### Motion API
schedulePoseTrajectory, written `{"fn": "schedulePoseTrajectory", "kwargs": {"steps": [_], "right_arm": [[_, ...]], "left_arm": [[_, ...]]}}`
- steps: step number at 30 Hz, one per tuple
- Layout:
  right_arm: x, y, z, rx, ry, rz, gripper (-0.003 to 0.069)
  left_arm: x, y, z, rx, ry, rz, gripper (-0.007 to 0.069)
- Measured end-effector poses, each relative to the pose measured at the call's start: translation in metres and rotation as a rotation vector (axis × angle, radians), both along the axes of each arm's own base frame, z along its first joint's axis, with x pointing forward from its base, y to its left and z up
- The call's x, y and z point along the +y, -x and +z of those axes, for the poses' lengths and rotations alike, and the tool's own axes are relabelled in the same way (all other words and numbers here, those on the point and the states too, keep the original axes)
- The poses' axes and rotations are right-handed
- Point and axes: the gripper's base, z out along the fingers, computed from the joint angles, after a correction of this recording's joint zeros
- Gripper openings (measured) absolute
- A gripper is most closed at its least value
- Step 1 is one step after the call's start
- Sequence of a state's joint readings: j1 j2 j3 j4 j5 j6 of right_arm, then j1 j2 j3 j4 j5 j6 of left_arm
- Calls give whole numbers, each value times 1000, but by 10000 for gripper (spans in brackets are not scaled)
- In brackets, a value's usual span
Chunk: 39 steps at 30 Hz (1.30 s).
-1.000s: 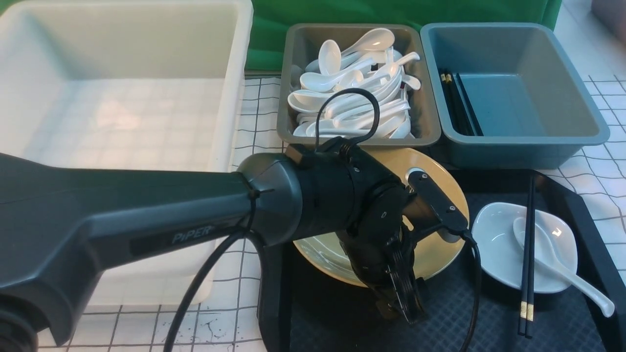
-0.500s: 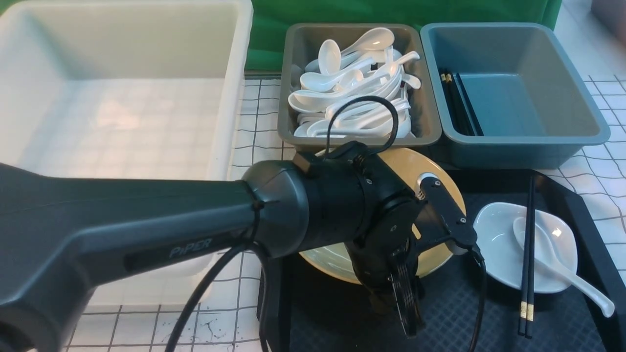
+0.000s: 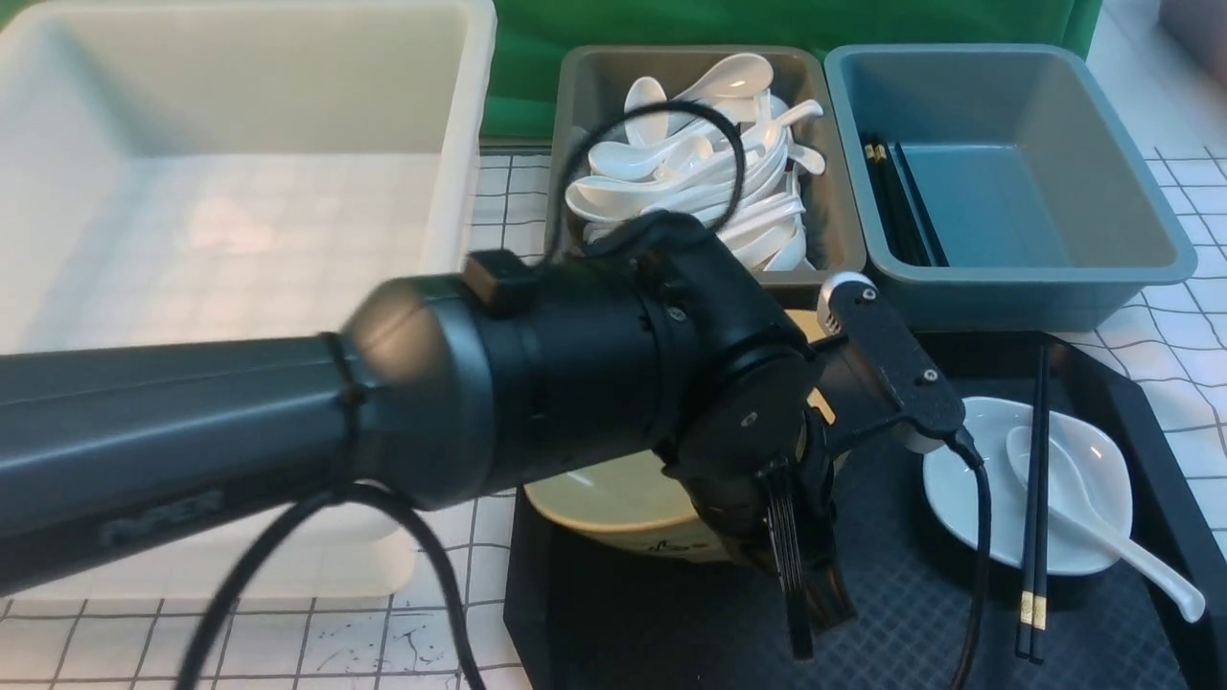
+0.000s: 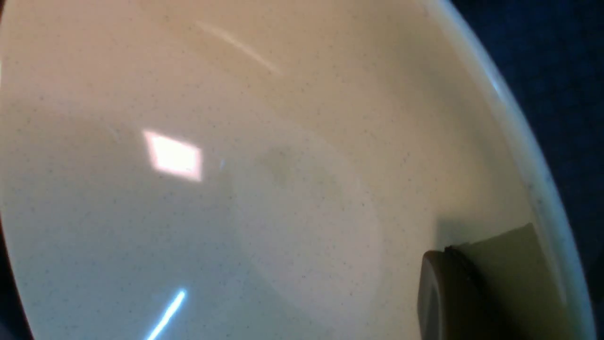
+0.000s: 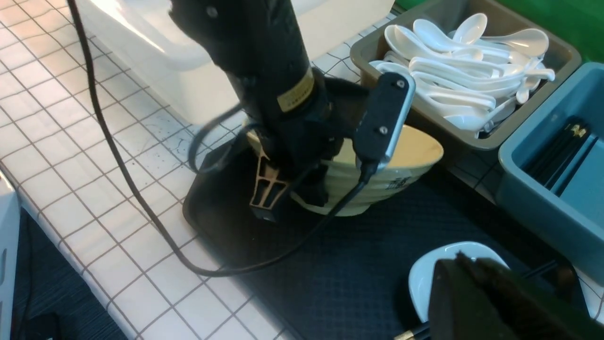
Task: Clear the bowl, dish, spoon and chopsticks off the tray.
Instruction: Use the left arm to grab the yellow noodle bowl on the left, then use the left arm to put the noodle bowl into the large storage box on the left
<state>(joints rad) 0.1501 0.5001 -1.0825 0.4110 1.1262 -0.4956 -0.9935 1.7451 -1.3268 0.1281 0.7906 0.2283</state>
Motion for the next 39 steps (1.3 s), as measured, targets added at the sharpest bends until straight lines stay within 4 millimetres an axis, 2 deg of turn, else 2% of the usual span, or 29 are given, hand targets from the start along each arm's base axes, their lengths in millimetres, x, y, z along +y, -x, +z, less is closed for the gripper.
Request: {"fn": "schedulePoseTrajectory", "kwargs": {"steps": [11,18,22,28,32,39], "right_arm": [[0,-2,2,-24,-11,-10,47],[0,-2,3,-34,-14,-16,52],[-1,-3,5,-59,-25,-25,57],[-2,-1,14,-113,-40,-38,62],[-2,2,22,-150,-49,-41,67],[-3,5,24,-162,-56,-45,69]], "left_arm": [[10,9,29,-18,67,9,15],[9,36,52,-45,97,-97,15],[10,45,61,-54,108,-122,15],[13,46,82,-81,139,-124,15],[18,49,105,-132,182,-143,15],[29,43,128,-246,109,-149,15]]}}
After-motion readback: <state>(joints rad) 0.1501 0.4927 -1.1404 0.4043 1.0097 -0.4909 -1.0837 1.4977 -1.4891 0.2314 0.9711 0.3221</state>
